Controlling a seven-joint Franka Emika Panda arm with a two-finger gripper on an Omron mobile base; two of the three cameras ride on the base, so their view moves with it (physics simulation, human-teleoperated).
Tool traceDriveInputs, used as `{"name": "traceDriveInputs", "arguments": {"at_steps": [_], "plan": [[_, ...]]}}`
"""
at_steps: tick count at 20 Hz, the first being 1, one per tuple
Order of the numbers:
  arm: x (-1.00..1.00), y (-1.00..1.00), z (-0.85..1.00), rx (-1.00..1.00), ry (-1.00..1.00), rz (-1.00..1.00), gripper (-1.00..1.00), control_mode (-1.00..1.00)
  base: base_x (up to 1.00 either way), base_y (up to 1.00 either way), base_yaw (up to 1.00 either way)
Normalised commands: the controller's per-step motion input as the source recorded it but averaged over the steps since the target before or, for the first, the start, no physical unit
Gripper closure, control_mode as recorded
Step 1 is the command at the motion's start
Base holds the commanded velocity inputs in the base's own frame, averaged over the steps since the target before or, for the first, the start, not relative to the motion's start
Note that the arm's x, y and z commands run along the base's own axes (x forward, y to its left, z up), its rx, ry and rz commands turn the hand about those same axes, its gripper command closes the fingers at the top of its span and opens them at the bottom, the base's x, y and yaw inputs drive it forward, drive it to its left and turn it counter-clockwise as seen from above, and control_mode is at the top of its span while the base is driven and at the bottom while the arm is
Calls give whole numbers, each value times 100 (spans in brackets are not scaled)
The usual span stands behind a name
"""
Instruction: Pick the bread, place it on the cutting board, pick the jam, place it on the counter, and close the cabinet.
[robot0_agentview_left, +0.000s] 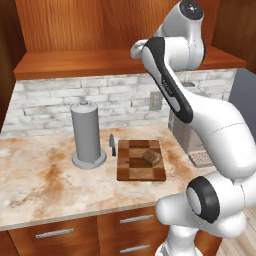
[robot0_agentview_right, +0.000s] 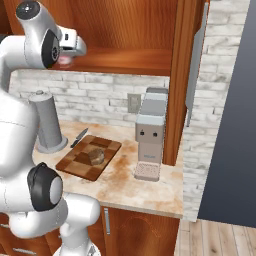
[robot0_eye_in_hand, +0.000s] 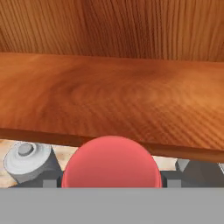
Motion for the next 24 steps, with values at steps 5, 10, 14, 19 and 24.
{"name": "traceDriveInputs", "arguments": {"at_steps": [5, 10, 14, 19, 24], "plan": [[-84, 24, 0, 0, 0, 0, 100, -100, 0, 0, 0], [-76, 30, 0, 0, 0, 0, 100, -100, 0, 0, 0], [-64, 27, -1, 0, 0, 0, 100, -100, 0, 0, 0], [-60, 30, -2, 0, 0, 0, 100, -100, 0, 0, 0], [-57, 32, -6, 0, 0, 0, 100, -100, 0, 0, 0]]}}
